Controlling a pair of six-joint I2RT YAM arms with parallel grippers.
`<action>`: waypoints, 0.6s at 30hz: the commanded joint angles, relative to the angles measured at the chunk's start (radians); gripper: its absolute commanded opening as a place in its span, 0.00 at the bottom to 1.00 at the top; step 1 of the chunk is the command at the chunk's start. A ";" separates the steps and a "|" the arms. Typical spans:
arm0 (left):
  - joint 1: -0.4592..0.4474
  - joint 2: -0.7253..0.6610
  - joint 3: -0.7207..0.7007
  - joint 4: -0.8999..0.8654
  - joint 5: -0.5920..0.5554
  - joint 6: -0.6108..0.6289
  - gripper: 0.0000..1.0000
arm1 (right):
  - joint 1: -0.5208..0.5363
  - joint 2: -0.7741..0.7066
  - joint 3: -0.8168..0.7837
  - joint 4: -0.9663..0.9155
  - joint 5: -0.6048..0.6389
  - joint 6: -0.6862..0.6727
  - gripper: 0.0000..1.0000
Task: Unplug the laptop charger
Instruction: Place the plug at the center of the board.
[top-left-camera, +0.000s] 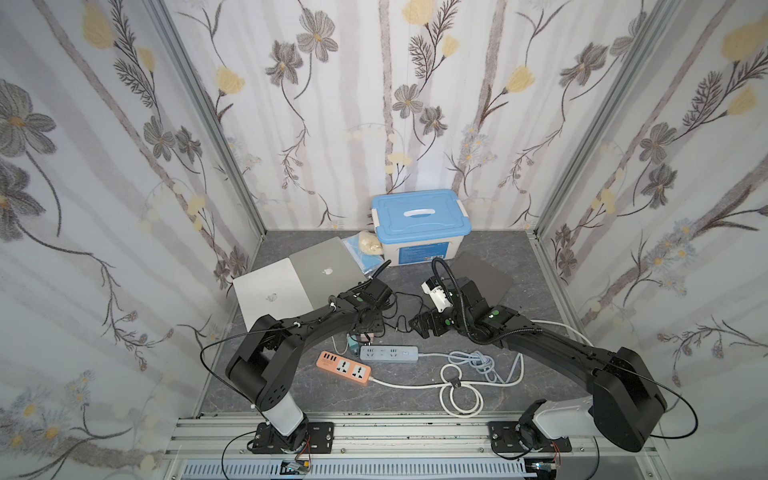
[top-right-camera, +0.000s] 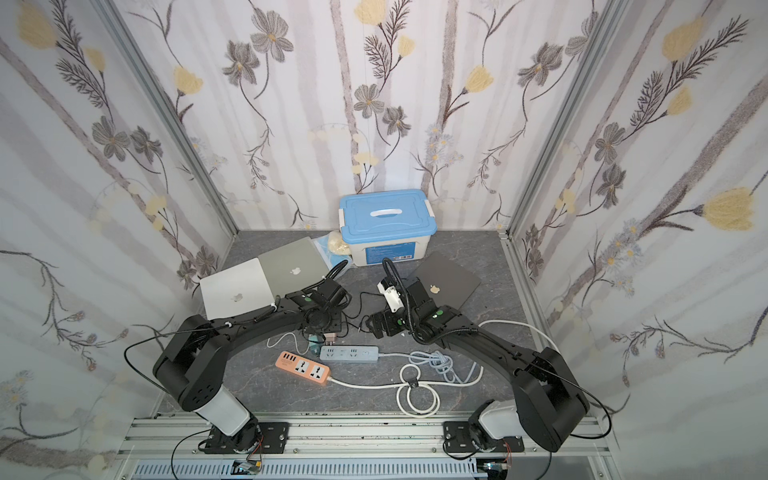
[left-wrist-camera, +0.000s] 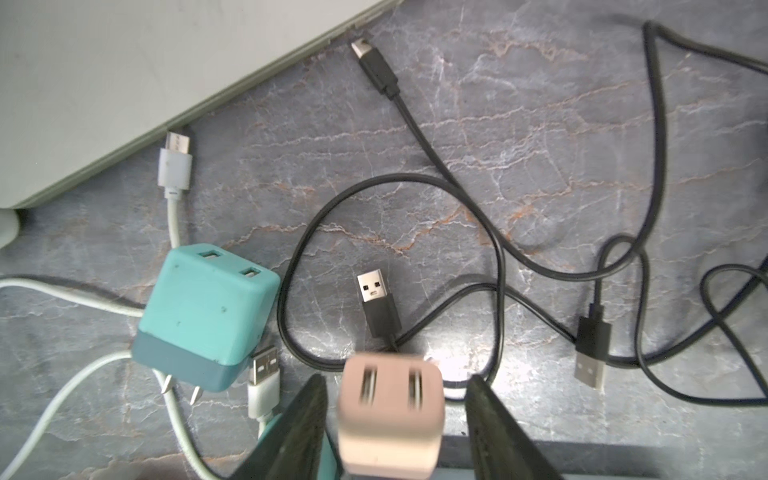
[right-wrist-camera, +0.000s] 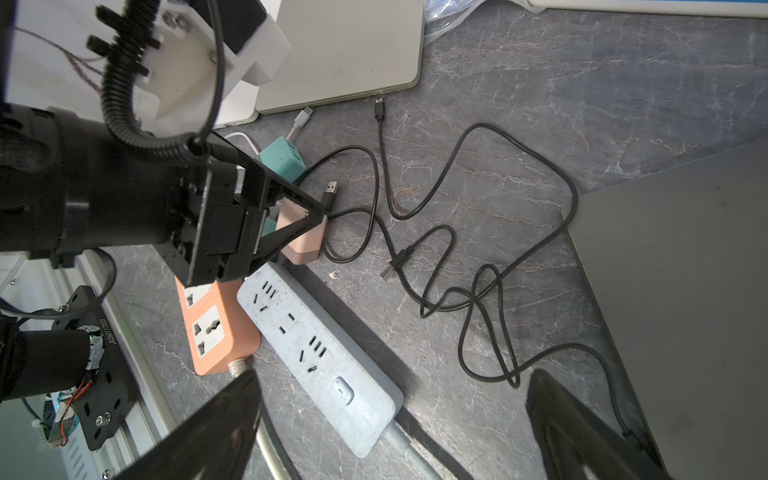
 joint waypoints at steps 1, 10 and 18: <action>0.003 -0.031 0.034 -0.062 -0.032 0.037 0.72 | -0.007 -0.004 0.023 0.025 0.047 -0.019 1.00; 0.013 -0.286 -0.020 -0.116 -0.129 0.071 1.00 | -0.009 -0.184 -0.038 0.171 0.259 -0.037 1.00; 0.088 -0.503 -0.040 -0.178 -0.301 0.070 1.00 | -0.172 -0.232 -0.104 0.293 0.237 -0.035 1.00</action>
